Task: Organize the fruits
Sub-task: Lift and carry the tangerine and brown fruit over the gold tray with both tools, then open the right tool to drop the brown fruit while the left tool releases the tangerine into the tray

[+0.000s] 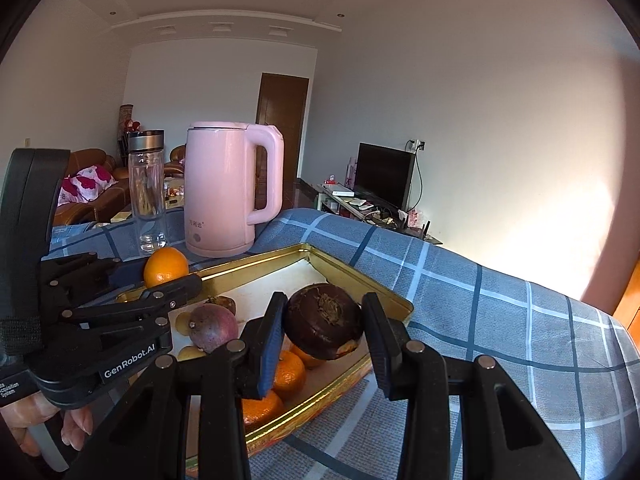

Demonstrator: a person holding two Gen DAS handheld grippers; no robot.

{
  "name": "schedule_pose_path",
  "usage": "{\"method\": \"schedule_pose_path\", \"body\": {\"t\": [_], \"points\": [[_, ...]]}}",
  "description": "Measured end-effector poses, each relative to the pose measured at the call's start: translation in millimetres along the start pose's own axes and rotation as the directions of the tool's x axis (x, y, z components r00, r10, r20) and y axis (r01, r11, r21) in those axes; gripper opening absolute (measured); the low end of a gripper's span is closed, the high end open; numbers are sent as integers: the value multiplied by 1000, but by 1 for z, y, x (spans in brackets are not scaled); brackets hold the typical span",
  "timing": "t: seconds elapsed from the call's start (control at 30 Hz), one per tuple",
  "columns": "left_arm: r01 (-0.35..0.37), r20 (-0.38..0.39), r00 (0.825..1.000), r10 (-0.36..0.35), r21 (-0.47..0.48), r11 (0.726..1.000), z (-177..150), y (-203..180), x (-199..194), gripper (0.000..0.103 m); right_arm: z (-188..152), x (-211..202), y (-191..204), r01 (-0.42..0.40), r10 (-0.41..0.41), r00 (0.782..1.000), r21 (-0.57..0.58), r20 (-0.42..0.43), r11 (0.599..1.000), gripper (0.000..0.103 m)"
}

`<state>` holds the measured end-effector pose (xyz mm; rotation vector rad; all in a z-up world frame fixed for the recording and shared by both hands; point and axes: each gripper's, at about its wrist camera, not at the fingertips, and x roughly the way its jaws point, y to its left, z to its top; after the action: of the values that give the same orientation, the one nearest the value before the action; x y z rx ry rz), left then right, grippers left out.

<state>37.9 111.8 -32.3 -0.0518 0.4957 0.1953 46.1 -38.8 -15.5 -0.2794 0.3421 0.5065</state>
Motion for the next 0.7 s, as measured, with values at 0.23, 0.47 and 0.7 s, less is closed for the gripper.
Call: {"method": "schedule_pose_path", "body": {"t": [0.23, 0.47, 0.7], "points": [[-29, -17, 999, 28, -22, 999, -1, 16, 7, 40, 1, 12, 14, -27, 26, 1000, -16, -12, 1000, 40], [-50, -39, 998, 48, -34, 998, -4, 30, 16, 40, 1, 23, 30, -56, 55, 998, -33, -32, 998, 40], [-62, -63, 996, 59, -44, 997, -7, 40, 23, 40, -1, 34, 38, -79, 77, 995, -31, -60, 996, 40]]}}
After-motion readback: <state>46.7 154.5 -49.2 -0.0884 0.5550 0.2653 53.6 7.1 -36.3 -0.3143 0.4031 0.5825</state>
